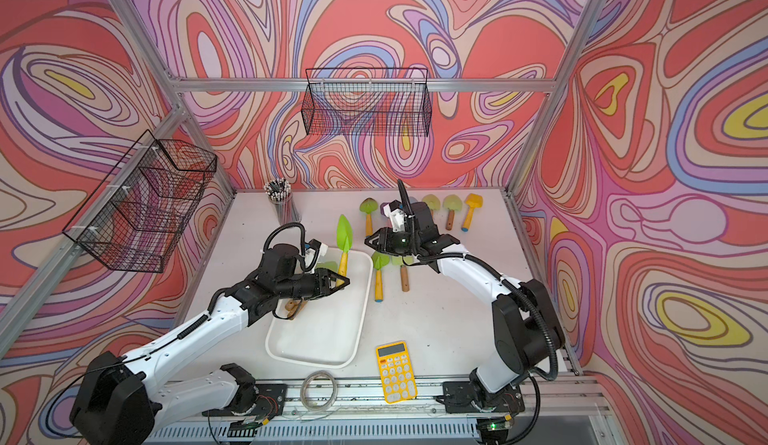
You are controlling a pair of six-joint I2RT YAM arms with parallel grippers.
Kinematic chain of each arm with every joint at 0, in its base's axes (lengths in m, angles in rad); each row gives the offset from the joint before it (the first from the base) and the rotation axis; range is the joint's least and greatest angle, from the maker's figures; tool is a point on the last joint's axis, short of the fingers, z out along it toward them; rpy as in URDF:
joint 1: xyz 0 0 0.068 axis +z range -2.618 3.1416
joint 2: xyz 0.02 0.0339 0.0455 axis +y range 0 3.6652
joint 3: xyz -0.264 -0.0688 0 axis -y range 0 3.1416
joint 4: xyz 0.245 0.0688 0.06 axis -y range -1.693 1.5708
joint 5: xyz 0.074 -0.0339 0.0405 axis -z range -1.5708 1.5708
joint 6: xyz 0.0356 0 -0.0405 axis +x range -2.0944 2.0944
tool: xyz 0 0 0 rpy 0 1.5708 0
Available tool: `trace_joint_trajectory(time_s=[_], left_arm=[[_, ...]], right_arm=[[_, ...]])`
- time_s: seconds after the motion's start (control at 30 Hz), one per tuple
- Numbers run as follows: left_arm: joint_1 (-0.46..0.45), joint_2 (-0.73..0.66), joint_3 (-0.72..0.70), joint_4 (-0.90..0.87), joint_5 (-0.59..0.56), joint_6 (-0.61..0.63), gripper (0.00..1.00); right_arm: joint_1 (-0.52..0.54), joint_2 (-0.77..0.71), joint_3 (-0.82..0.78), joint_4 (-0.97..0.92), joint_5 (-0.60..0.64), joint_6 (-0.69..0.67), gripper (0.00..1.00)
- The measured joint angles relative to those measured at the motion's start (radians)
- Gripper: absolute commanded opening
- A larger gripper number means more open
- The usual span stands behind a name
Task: Take the shovel out of the storage box
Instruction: Pick up the shovel from the storage box.
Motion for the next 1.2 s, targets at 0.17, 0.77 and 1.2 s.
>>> trace_joint_trajectory(time_s=[0.17,0.77,1.2], left_arm=[[0.004,0.014,-0.003,0.158,0.093,-0.074,0.0],[0.006,0.062,-0.069,0.54,0.196,-0.269,0.0],[0.012,0.061,-0.116,0.614,0.193,-0.324,0.0]], right_arm=[[0.0,0.0,-0.015,0.095,-0.119,0.036,0.39],[-0.002,-0.033,-0.08,0.257,-0.257,0.122,0.4],[-0.002,-0.104,-0.084,0.304,-0.269,0.148,0.4]])
